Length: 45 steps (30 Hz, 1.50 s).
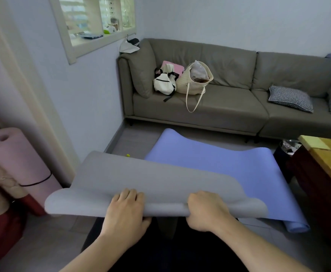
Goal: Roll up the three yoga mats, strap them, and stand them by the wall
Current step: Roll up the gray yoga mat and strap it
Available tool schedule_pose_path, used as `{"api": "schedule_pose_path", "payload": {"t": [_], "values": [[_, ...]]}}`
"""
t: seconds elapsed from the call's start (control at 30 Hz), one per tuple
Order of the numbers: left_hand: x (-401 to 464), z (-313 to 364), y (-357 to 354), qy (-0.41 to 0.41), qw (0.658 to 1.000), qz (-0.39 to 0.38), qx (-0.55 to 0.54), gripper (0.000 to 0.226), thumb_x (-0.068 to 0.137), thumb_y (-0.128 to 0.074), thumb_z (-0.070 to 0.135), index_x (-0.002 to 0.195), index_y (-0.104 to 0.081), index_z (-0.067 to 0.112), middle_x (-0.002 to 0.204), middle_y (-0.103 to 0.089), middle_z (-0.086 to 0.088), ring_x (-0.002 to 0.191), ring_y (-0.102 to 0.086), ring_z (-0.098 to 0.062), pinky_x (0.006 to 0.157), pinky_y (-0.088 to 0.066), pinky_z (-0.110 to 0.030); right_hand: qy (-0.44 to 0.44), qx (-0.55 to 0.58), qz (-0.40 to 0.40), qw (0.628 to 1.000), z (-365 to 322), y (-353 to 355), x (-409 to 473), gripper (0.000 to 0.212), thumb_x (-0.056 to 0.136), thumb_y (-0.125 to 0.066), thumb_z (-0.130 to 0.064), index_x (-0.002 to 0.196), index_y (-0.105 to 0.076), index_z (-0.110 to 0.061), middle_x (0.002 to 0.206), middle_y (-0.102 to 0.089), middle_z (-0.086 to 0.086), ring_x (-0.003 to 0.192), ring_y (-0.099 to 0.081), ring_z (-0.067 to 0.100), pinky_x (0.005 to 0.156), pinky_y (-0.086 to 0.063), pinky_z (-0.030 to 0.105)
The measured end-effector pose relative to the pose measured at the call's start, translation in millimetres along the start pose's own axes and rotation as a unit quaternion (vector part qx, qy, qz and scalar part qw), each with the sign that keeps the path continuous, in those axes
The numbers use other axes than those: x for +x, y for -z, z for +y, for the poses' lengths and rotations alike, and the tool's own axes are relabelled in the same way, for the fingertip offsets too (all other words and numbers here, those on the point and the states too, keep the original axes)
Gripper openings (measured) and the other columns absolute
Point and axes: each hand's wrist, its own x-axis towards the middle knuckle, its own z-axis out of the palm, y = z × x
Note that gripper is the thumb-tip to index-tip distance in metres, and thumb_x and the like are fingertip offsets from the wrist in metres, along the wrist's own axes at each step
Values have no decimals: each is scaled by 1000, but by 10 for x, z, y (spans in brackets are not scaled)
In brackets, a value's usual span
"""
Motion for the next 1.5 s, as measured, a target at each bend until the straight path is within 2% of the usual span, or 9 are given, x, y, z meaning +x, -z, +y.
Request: {"api": "schedule_pose_path", "payload": {"t": [0.23, 0.5, 0.63, 0.77, 0.93, 1.17, 1.33, 1.43, 1.5], "values": [[146, 34, 125, 29, 993, -104, 42, 30, 95, -50, 50, 107, -61, 25, 112, -69, 1, 104, -67, -25, 74, -41, -37, 38, -51, 146, 987, -53, -219, -135, 11, 82, -66, -29, 87, -67, -19, 97, -61, 2, 96, -56, 28, 70, -41, 38], [239, -13, 181, 42, 989, -135, 39, 33, 96, -52, 47, 114, -63, 22, 119, -70, -3, 110, -68, -28, 85, -48, -35, 12, -60, 159, 985, -3, -392, -180, 40, 60, -88, -39, 76, -55, -22, 61, -58, -1, 52, -57, 23, 47, -33, 32], [111, 19, 114, 35, 997, -74, 9, 32, 89, -57, 53, 99, -64, 23, 102, -70, -1, 95, -68, -27, 70, -42, -36, -1, -39, 58, 998, -5, -180, -95, 5, 89, -58, -25, 89, -60, -21, 90, -69, 3, 83, -67, 31, 65, -42, 34], [-4, 6, -22, 1, 1000, -7, 18, 43, 64, -74, 56, 79, -56, 21, 78, -57, -4, 72, -57, -29, 63, -47, -41, -21, -1, -36, 999, -22, -14, 24, 3, 78, -57, -20, 79, -54, -20, 81, -57, -3, 77, -61, 26, 63, -47, 32], [-45, 47, -106, -22, 994, 102, 17, 51, 90, -50, 72, 80, -53, 22, 75, -56, -4, 71, -55, -31, 62, -43, -43, -44, 21, -109, 993, -6, 74, 222, 24, 71, -56, -22, 92, -65, -15, 84, -61, -2, 80, -66, 28, 69, -54, 33], [229, -120, -169, -73, 992, 83, 53, 62, 92, -33, 77, 62, -54, 27, 48, -57, 2, 38, -56, -20, 42, -22, -28, 14, -23, 27, 999, 18, -162, 63, 29, 85, -58, -40, 98, -69, -16, 98, -67, 4, 94, -64, 30, 77, -52, 37], [242, -113, -108, -81, 995, 38, 32, 73, 91, -20, 80, 70, -63, 25, 60, -67, 0, 50, -66, -21, 44, -40, -29, 62, -44, 211, 975, 57, -408, -124, 56, 92, -41, -74, 96, -59, -21, 96, -58, 2, 90, -54, 28, 81, -46, 44], [210, -74, -57, -64, 998, -9, -5, 93, 82, 10, 87, 102, -58, 27, 103, -74, -2, 95, -72, -27, 68, -37, -38, 59, -17, 175, 983, 82, -371, -144, 61, 100, -17, -72, 101, -55, -24, 100, -65, 0, 95, -61, 28, 81, -44, 44], [198, -31, 30, -45, 997, -59, -22, 84, 79, 13, 84, 101, -48, 30, 112, -71, -2, 104, -68, -28, 74, -37, -39, 55, -7, 159, 986, 104, -323, -91, 64, 99, -9, -69, 103, -55, -25, 104, -69, 1, 98, -65, 30, 76, -39, 42]]}}
